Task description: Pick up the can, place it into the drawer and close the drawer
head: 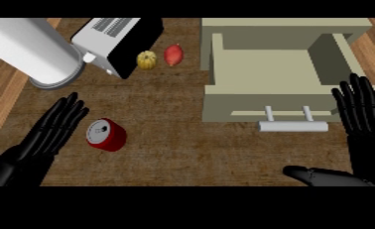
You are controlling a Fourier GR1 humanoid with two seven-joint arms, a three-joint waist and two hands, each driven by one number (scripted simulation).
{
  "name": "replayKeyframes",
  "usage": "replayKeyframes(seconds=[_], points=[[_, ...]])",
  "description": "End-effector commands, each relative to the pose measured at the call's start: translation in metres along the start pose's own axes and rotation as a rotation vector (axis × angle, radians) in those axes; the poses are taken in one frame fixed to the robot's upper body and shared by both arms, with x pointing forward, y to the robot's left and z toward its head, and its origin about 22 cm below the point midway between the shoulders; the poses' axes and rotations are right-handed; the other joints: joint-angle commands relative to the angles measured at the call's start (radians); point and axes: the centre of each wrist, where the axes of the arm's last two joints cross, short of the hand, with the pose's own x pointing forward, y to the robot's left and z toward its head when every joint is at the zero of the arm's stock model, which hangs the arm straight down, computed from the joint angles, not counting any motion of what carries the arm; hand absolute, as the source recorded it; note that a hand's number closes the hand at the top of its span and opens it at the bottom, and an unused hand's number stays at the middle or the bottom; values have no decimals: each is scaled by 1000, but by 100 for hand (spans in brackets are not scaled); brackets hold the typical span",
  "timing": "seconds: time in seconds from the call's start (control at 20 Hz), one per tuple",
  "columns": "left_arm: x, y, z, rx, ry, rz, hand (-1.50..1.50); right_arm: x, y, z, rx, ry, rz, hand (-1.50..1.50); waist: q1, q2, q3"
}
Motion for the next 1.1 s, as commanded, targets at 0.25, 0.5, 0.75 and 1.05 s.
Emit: replayKeyframes(seconds=[0.25, 0.5, 0.75, 1.05], points=[[14, -4, 9, 37, 46, 57, -150, -10, -18, 25, 5, 21, -6, -150, -3, 0, 0], [-6, 17, 20, 69, 94, 65, -150, -2, -22, 26, 1, 15, 10, -150, -1, 0, -1], [-14, 29, -15, 80, 78, 37, -150, -22, -25, 22, -9, 25, 11, -150, -4, 1, 0], [-48, 13, 4, 69, 109, 42, -150, -27, -37, 29, -3, 8, 28, -150, -2, 1, 0]])
